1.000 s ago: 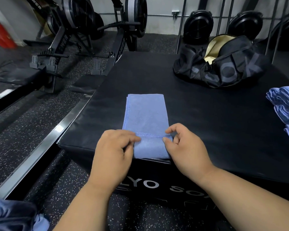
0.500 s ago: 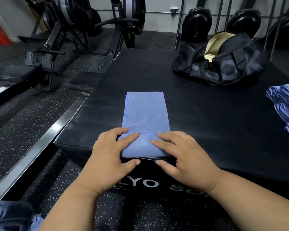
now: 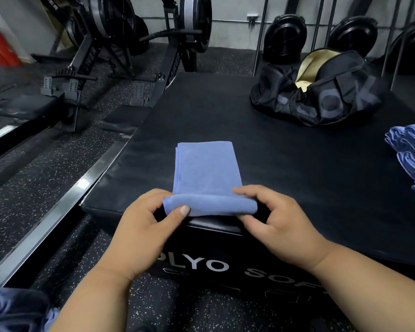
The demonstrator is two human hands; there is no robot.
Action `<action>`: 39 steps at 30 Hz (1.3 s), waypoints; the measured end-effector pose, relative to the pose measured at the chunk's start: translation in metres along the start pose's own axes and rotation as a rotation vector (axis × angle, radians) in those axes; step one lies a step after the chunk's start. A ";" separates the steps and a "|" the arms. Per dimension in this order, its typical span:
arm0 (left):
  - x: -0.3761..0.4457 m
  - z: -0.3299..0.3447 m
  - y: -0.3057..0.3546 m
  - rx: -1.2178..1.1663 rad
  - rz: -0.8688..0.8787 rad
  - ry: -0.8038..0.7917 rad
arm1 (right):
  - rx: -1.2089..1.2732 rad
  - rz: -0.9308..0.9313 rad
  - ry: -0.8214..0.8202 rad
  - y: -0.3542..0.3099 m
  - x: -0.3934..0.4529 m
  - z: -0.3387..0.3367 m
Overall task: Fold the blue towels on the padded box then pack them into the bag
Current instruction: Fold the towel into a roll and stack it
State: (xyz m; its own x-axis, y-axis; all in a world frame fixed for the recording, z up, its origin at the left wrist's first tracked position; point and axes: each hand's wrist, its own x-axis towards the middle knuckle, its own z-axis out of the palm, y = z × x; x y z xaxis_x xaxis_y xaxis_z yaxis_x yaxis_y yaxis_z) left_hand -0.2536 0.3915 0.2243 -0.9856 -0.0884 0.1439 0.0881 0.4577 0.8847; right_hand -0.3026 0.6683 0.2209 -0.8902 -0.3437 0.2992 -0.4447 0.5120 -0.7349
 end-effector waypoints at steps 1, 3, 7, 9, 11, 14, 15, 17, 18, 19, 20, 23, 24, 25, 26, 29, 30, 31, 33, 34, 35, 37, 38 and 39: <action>0.000 -0.001 0.001 -0.057 -0.037 -0.005 | 0.087 0.051 0.012 -0.002 0.000 -0.002; -0.001 0.001 0.003 -0.115 -0.080 0.011 | 0.249 0.150 0.027 -0.006 0.002 -0.002; 0.001 0.009 0.002 -0.132 -0.173 0.083 | 0.411 0.317 0.054 -0.008 0.006 0.005; 0.003 0.011 0.001 -0.073 -0.199 0.128 | 0.351 0.341 0.073 -0.006 0.008 0.008; 0.006 0.012 0.000 -0.027 -0.203 0.193 | 0.317 0.359 0.103 -0.006 0.012 0.010; 0.007 0.014 0.002 -0.037 -0.191 0.245 | 0.279 0.375 0.118 -0.005 0.016 0.012; 0.006 0.014 0.002 -0.048 -0.182 0.251 | 0.266 0.377 0.121 -0.005 0.016 0.013; 0.003 0.013 0.004 -0.091 -0.183 0.232 | 0.250 0.373 0.133 -0.004 0.016 0.014; 0.003 0.013 0.004 -0.117 -0.191 0.207 | 0.252 0.373 0.139 -0.005 0.016 0.014; 0.002 0.012 0.004 -0.133 -0.195 0.185 | 0.262 0.376 0.144 -0.005 0.016 0.014; 0.002 0.013 0.003 -0.130 -0.201 0.170 | 0.277 0.378 0.145 -0.006 0.016 0.014; 0.003 0.019 0.002 -0.068 -0.185 0.196 | 0.293 0.372 0.110 -0.008 0.016 0.014; 0.003 0.021 0.004 -0.056 -0.179 0.214 | 0.275 0.366 0.103 -0.008 0.016 0.014; 0.003 0.024 0.005 -0.058 -0.175 0.231 | 0.260 0.358 0.104 -0.009 0.015 0.014; 0.004 0.026 0.007 -0.070 -0.173 0.247 | 0.260 0.350 0.115 -0.009 0.014 0.014; 0.005 0.028 0.010 -0.080 -0.186 0.285 | 0.308 0.342 0.160 -0.010 0.010 0.012; 0.006 0.029 0.010 -0.054 -0.190 0.294 | 0.307 0.336 0.164 -0.010 0.009 0.012; 0.006 0.030 0.010 -0.016 -0.192 0.302 | 0.293 0.329 0.160 -0.010 0.009 0.012; 0.006 0.031 0.011 0.052 -0.159 0.325 | 0.250 0.319 0.143 -0.009 0.010 0.013; 0.006 0.030 0.011 0.094 -0.111 0.342 | 0.234 0.315 0.139 -0.008 0.011 0.014; 0.006 0.029 0.011 0.153 -0.040 0.359 | 0.223 0.308 0.138 -0.008 0.011 0.014; 0.006 0.026 0.008 0.301 0.120 0.345 | 0.186 0.295 0.136 -0.007 0.012 0.015; 0.005 0.024 0.006 0.356 0.182 0.299 | 0.179 0.295 0.137 -0.006 0.012 0.016; 0.004 0.022 0.004 0.386 0.212 0.229 | 0.182 0.287 0.151 -0.005 0.011 0.016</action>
State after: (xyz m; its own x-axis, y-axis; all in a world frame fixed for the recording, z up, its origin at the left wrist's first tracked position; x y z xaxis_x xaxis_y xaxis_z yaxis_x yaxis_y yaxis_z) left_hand -0.2602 0.4123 0.2181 -0.8909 -0.1307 0.4350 0.1806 0.7768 0.6033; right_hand -0.3086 0.6487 0.2182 -0.9867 -0.0795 0.1421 -0.1624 0.4171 -0.8942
